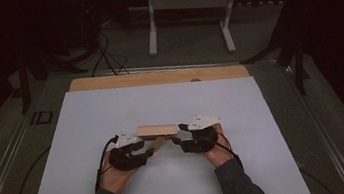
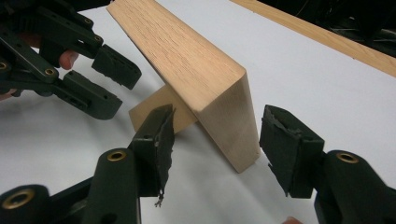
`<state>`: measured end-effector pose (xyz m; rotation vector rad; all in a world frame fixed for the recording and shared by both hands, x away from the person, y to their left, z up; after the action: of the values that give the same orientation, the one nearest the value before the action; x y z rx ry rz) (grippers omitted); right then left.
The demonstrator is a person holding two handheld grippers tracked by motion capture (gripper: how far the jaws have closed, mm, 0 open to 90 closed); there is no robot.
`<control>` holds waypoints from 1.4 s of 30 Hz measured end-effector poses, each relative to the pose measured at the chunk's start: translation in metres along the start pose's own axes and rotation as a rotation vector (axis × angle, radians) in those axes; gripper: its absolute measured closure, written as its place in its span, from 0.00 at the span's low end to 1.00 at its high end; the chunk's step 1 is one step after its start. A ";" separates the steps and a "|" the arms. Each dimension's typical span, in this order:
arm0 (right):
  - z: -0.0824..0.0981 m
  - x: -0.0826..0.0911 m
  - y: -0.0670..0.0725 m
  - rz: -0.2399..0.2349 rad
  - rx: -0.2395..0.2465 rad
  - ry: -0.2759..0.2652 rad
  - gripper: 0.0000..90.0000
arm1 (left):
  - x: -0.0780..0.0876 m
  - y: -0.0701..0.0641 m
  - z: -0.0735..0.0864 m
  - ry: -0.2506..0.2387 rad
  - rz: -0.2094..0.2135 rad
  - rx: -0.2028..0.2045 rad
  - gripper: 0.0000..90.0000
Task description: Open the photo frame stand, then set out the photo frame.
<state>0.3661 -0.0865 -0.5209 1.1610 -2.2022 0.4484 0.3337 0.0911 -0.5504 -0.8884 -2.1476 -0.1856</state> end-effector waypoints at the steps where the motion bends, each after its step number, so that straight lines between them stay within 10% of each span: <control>1: 0.000 0.000 0.000 0.000 0.000 0.000 0.49 | 0.000 0.000 0.000 0.000 0.000 0.000 0.56; 42: 0.002 0.012 -0.006 -0.003 -0.015 -0.026 0.48 | 0.022 0.010 -0.005 -0.074 -0.054 -0.006 0.56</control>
<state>0.3657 -0.0982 -0.5146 1.1685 -2.2218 0.4165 0.3334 0.1081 -0.5328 -0.8531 -2.2423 -0.1893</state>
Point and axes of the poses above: each handheld gripper's, and its own axes: x roughly backward along the jaws, z roughly out of its underside, y roughly to its left, the point moved 7 cm from there along -x, roughly forward along the jaws, and after that the axes turned 10 degrees about y, right-handed, at the moved point
